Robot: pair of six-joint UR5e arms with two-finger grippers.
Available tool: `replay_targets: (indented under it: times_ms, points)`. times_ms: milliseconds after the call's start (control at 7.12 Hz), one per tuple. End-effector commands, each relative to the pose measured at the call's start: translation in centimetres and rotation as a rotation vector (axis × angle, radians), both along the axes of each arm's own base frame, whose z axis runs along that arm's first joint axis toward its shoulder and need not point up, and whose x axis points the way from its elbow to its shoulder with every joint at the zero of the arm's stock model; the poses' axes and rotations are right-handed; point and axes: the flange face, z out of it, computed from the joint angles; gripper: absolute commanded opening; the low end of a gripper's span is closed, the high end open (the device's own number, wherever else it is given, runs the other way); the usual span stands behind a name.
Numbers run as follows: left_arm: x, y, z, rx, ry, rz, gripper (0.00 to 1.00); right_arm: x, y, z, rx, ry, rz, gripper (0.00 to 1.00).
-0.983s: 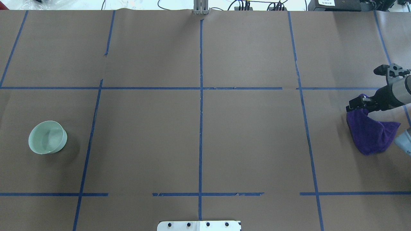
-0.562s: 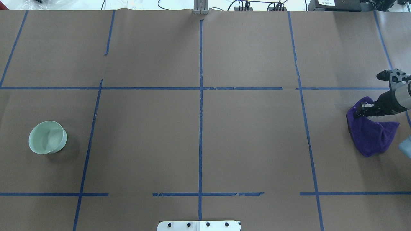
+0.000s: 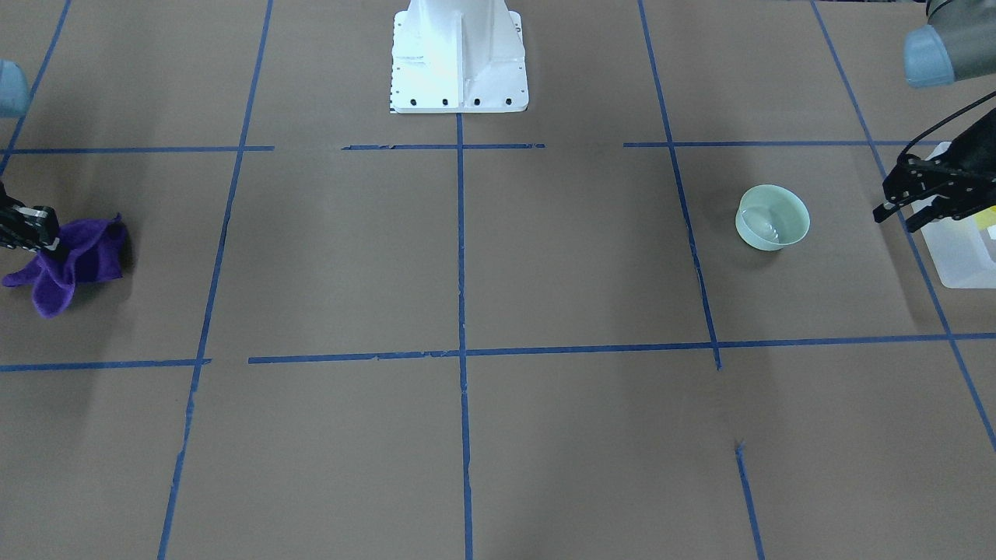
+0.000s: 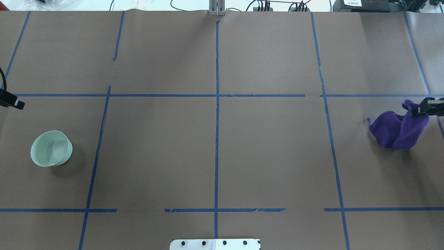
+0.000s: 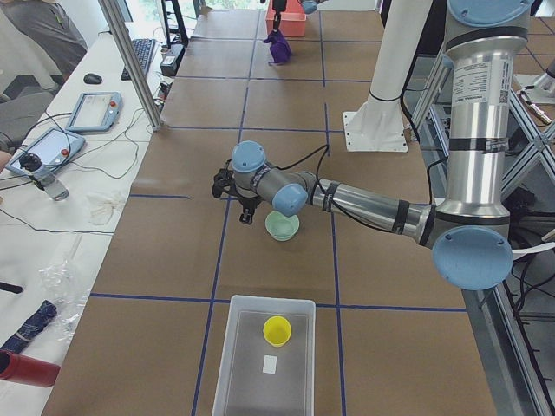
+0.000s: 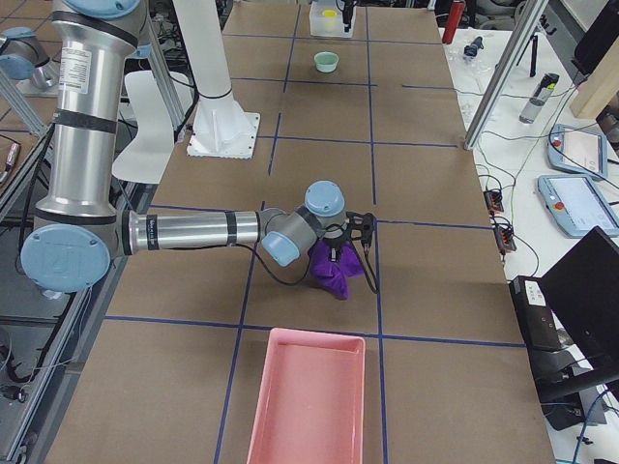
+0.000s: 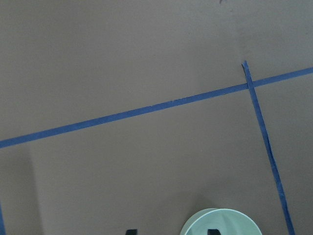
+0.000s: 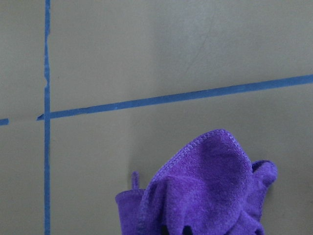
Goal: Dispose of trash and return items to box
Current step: 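Lift the cloth into the pink bin while the left gripper nears the bowl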
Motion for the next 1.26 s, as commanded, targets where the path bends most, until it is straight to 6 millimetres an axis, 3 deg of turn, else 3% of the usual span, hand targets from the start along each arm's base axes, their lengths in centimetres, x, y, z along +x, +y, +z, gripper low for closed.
replay_targets:
  times_ms: [0,140,421,562,843,1124]
  points:
    - [4.3,0.4,-0.6,-0.045,-0.032,-0.035,0.59,8.5,0.7,1.8,0.055,0.020,0.057,0.00]
    - [4.3,0.4,-0.7,-0.025,-0.020,-0.033,0.62,14.3,1.2,2.3,0.072,0.037,0.065,0.00]
    - [4.6,0.6,-0.5,-0.019,-0.011,-0.032,0.63,21.3,3.0,1.8,0.100,0.076,0.091,0.00]
    - [4.7,0.6,-0.4,-0.020,-0.012,-0.030,0.63,24.6,4.3,2.7,0.121,0.116,0.093,0.00]
    - [4.7,0.5,0.4,-0.033,-0.020,-0.030,0.69,29.6,5.4,3.7,0.144,0.243,0.044,0.00]
    - [6.2,1.3,1.7,-0.047,-0.040,0.001,0.70,31.2,6.1,6.9,0.133,0.389,-0.042,0.00]
